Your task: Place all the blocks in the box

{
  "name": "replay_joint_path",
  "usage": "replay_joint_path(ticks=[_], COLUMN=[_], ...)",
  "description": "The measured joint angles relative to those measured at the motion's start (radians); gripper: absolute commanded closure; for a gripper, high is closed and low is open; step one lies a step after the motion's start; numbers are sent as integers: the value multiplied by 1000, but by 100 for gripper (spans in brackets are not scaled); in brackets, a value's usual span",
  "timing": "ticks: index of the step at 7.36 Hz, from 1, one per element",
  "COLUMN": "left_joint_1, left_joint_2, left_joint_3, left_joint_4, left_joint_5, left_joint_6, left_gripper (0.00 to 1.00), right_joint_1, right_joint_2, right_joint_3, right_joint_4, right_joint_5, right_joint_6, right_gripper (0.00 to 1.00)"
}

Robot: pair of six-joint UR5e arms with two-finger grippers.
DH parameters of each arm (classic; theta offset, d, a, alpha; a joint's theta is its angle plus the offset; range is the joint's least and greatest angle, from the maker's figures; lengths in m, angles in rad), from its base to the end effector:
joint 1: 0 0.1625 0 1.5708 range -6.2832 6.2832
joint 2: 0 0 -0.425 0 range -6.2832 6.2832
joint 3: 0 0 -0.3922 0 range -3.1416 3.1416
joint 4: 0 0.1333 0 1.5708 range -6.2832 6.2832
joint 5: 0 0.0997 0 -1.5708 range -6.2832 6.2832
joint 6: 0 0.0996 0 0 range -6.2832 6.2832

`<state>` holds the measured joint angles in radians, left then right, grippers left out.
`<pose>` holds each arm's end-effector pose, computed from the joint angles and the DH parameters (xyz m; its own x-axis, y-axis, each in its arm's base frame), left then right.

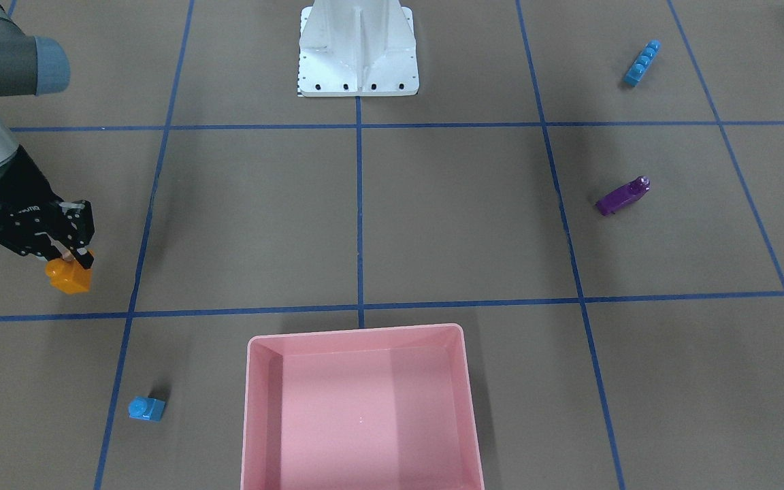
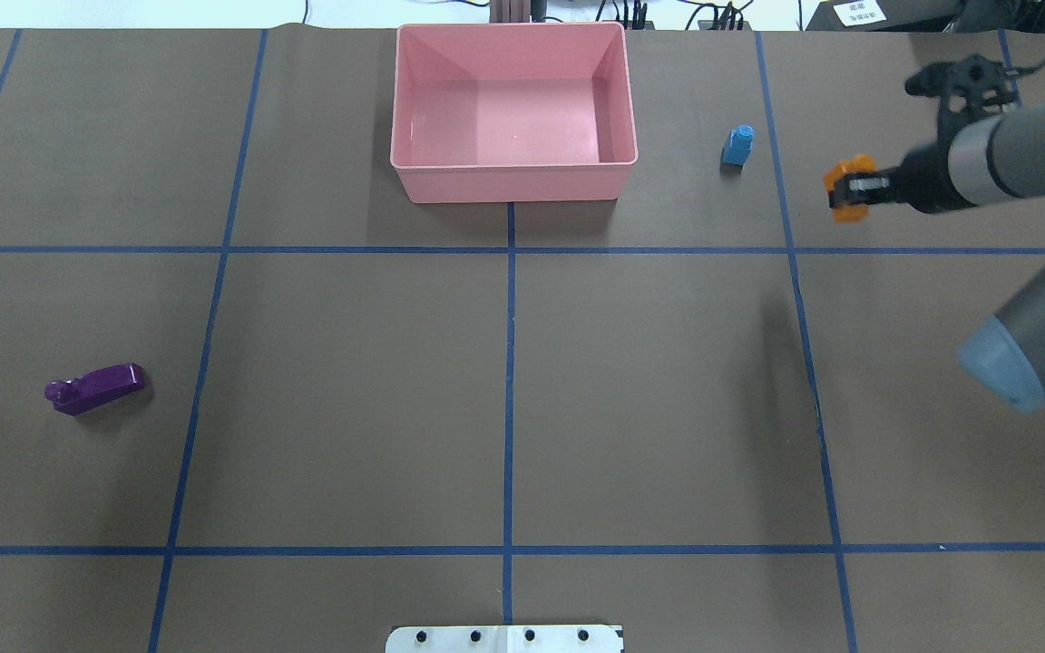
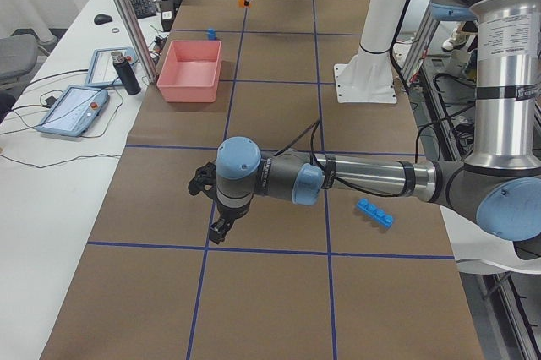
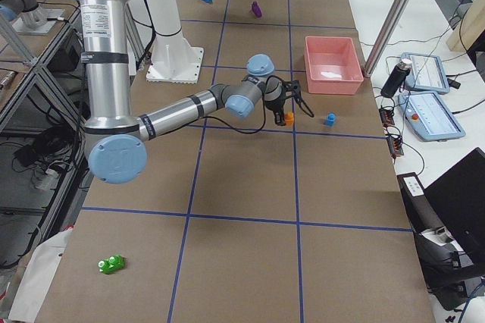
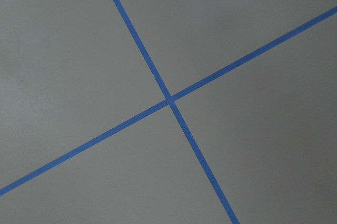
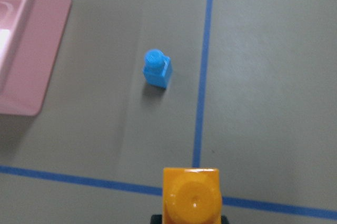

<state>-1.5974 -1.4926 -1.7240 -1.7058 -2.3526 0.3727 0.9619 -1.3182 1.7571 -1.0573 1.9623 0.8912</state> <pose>-0.0756 -0.4683 0.6052 0.6738 0.4752 -0.5659 -0.2355 0.8640 0.4451 -0.2616 -0.5418 0.3795 0.6227 -0.1227 0.7728 -0.2430 0.9085 0.3400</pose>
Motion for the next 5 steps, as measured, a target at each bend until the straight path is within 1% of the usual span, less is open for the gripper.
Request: replay_joint_path(ticks=[1, 2, 3, 4, 5], left_joint_1=[1, 6, 13, 17, 19], left_joint_2=[0, 0, 0, 0, 0], left_joint_3=[1, 2, 2, 2, 2], left_joint_4=[0, 0, 0, 0, 0], left_joint_5=[-2, -3, -3, -4, -4], left_joint_6=[0, 0, 0, 0, 0], left_gripper=[0, 0, 0, 0, 0], right_joint_1=[4, 1, -6, -17, -43], right_joint_2=[150, 316, 482, 618, 737], right_joint_3=[-114, -267, -441, -589, -724], right_joint_4=[-2, -4, -5, -15, -34], right_joint_5=[2, 2, -9, -39, -91], right_joint_6=[5, 23, 41, 52, 60], right_gripper=[100, 100, 100, 100, 91])
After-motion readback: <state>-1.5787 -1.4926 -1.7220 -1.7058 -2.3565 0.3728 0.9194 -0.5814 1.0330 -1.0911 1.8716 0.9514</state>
